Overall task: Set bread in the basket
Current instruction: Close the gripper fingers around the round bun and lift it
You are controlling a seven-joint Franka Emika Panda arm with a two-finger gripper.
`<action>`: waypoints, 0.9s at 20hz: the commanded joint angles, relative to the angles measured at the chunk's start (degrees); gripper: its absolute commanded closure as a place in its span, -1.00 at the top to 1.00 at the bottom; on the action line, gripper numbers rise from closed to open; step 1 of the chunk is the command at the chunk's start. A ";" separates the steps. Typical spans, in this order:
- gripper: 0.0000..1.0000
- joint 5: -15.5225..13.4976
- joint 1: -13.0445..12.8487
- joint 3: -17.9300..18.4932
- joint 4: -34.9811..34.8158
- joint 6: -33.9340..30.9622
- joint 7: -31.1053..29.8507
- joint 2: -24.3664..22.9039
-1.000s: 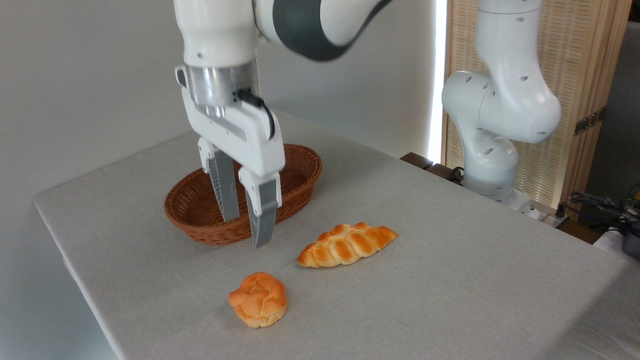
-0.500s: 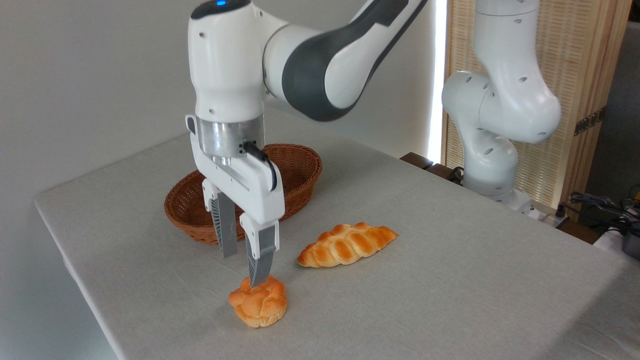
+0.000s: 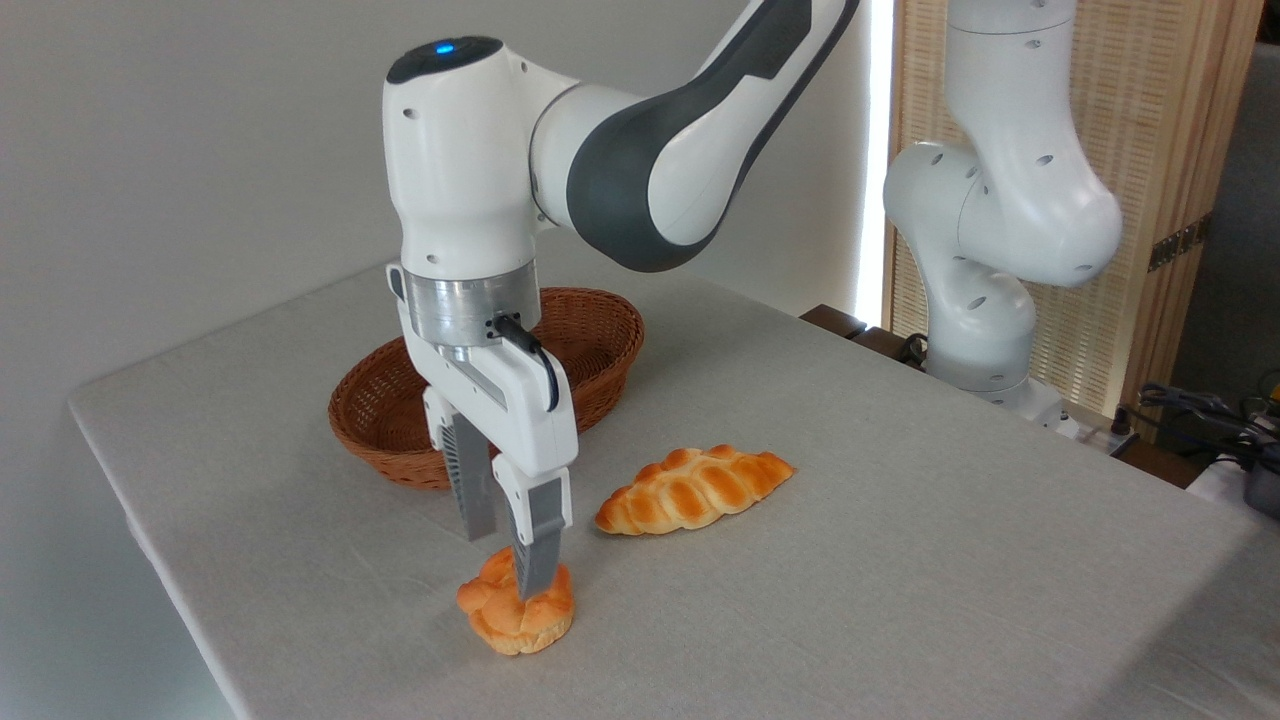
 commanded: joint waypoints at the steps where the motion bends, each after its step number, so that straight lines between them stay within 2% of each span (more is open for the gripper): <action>1: 1.00 2.15 -0.53 0.70 -1.61 1.65 0.94 0.08; 7: 1.00 2.24 -0.53 0.70 -4.16 6.48 0.94 0.79; 13: 1.00 2.16 -0.44 0.70 -4.69 7.63 0.86 1.14; 15: 0.58 2.16 -0.44 0.70 -4.69 7.98 0.86 1.32; 16: 0.15 2.07 -0.44 0.70 -4.69 8.07 0.86 1.32; 18: -0.16 2.15 -0.44 0.70 -4.69 7.98 0.94 1.49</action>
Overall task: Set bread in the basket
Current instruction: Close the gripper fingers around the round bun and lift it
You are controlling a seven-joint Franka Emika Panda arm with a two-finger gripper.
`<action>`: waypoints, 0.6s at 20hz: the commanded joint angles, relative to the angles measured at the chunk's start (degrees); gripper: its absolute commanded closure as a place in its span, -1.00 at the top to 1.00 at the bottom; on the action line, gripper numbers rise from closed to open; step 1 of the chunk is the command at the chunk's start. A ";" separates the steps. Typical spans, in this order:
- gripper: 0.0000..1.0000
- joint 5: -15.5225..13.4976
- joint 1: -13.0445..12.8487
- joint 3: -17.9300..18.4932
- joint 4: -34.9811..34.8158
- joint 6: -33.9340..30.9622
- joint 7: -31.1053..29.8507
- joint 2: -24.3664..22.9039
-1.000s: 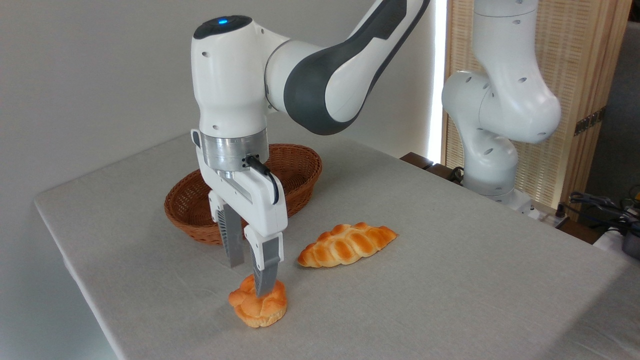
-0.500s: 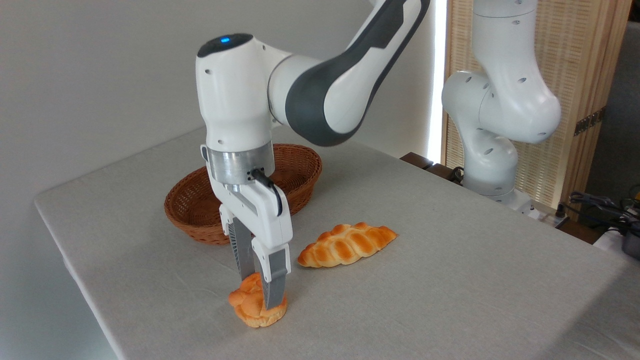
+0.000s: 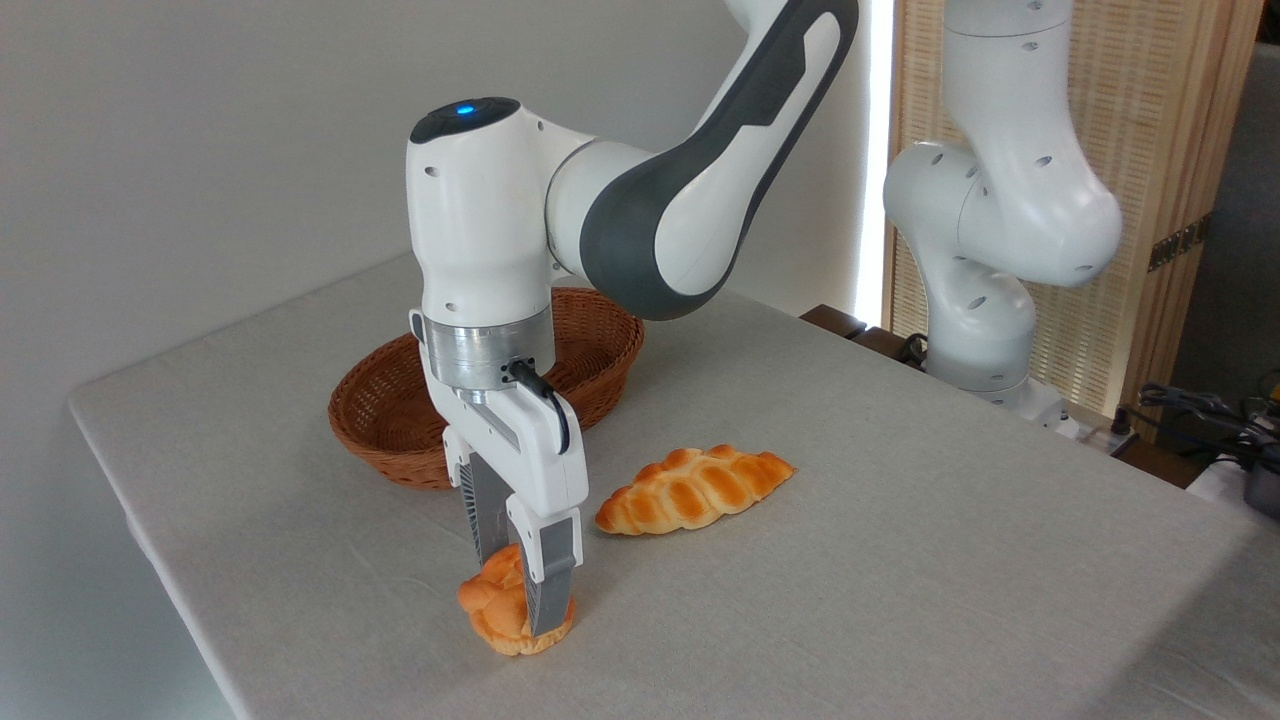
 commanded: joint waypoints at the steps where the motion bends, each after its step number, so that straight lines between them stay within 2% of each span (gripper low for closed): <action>1: -0.28 0.67 -0.45 0.73 -0.62 1.50 0.88 0.20; 2: -0.52 0.67 -0.45 0.73 -0.62 1.50 0.88 0.20; 4: -0.67 0.67 -0.45 0.65 -0.62 1.50 0.80 0.20; 12: -0.77 0.67 -0.45 0.73 -0.53 1.41 0.80 0.55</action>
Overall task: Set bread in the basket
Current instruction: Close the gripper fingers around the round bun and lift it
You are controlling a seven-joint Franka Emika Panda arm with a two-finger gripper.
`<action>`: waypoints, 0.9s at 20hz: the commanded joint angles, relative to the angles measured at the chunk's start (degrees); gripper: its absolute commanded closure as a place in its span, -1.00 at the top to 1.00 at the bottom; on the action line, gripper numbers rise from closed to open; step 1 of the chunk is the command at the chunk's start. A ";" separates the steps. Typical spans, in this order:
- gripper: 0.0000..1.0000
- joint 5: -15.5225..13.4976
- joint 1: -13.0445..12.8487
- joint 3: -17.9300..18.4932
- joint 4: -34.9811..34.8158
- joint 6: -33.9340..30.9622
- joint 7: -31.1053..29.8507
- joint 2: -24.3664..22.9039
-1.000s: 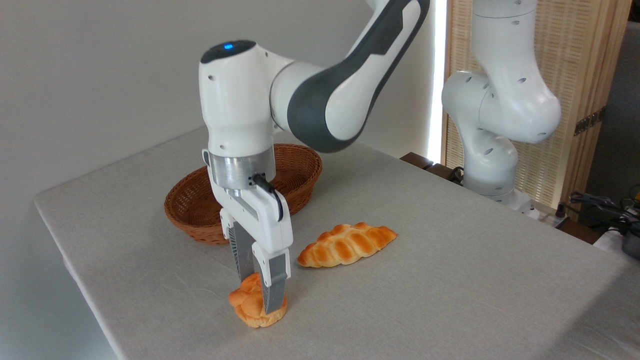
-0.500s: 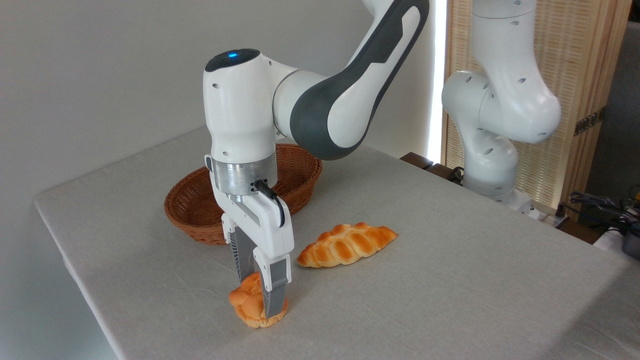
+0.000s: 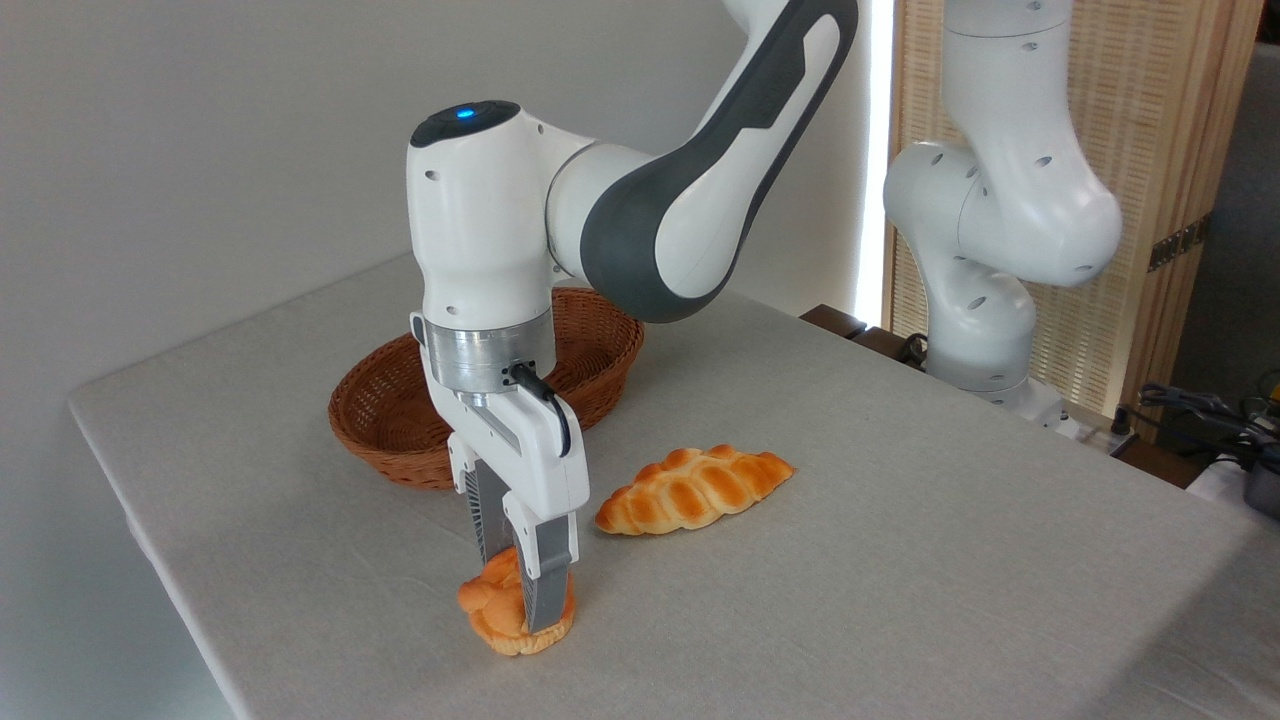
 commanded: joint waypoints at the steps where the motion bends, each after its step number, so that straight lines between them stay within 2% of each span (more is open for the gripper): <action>1: -0.78 0.66 -0.45 0.68 -0.48 1.32 0.79 0.39; 14: -0.80 0.14 -0.45 1.21 0.21 0.80 0.35 0.04; 18: -0.80 -1.71 -0.45 1.12 3.99 -4.20 0.18 -1.19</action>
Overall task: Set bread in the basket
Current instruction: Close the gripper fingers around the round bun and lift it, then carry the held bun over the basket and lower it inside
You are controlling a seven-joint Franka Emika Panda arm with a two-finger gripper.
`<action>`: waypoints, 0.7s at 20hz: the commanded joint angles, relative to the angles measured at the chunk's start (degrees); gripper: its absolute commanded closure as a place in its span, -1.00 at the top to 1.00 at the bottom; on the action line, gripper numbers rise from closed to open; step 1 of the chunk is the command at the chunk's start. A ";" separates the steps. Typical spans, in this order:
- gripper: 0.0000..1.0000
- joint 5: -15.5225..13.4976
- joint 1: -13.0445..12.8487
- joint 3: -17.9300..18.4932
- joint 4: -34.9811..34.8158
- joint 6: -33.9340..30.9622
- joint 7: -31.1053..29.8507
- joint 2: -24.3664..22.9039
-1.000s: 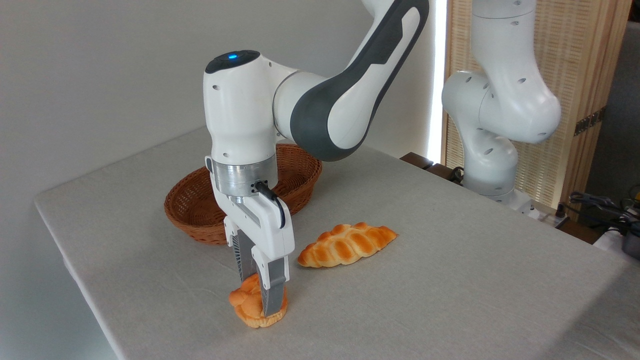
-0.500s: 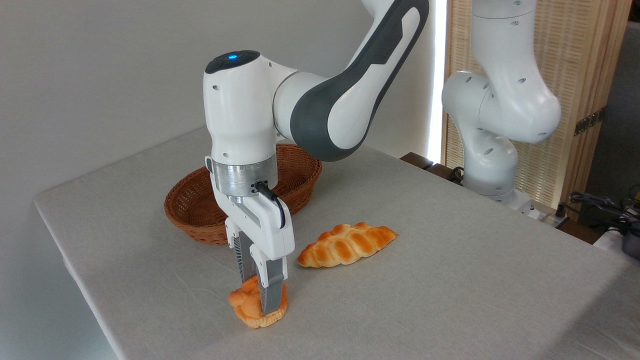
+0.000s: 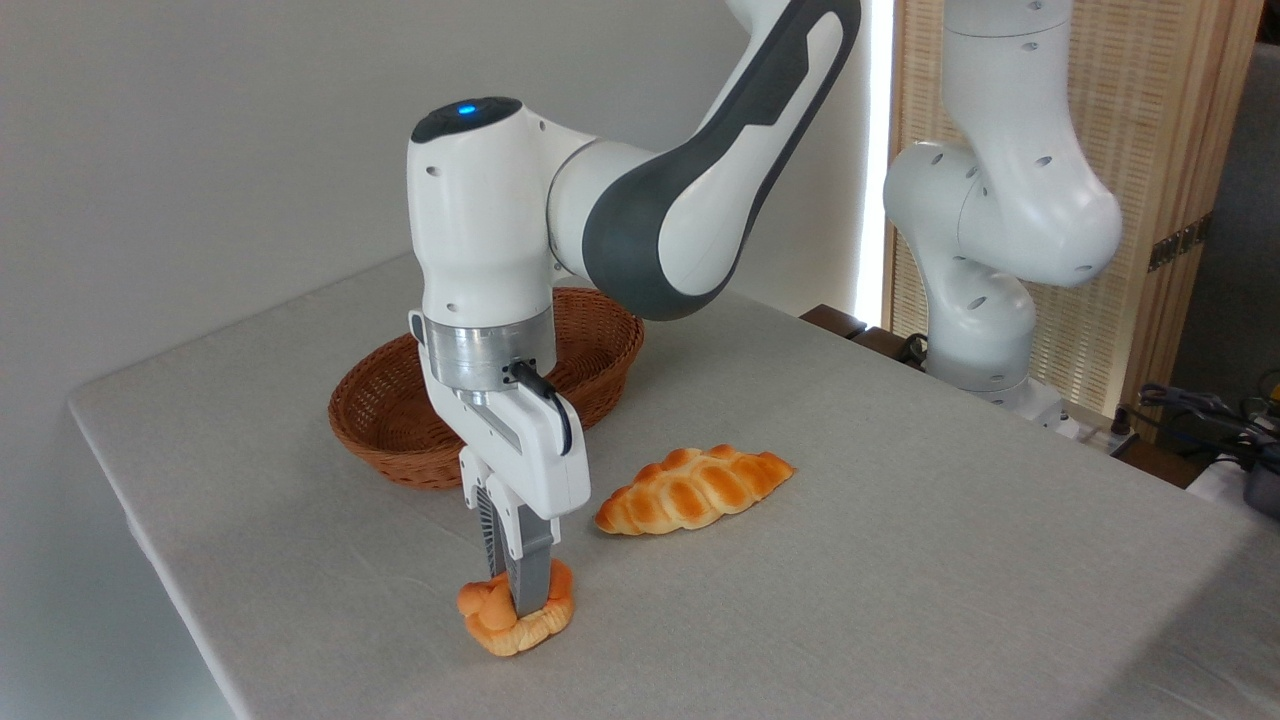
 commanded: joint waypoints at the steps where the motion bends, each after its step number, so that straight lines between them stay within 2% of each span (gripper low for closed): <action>1: -0.80 -3.49 -0.45 0.70 4.94 -6.52 0.10 -1.34; 6: -0.78 -7.46 -0.36 -0.88 8.04 -14.35 -0.43 -4.24; 10: -0.77 -9.31 -0.10 -5.97 8.04 -18.40 -5.60 -6.53; 12: -0.74 -9.40 -0.01 -10.27 8.04 -18.32 -9.38 -6.53; 14: -0.74 -9.40 -0.01 -14.05 8.04 -17.79 -9.84 -6.44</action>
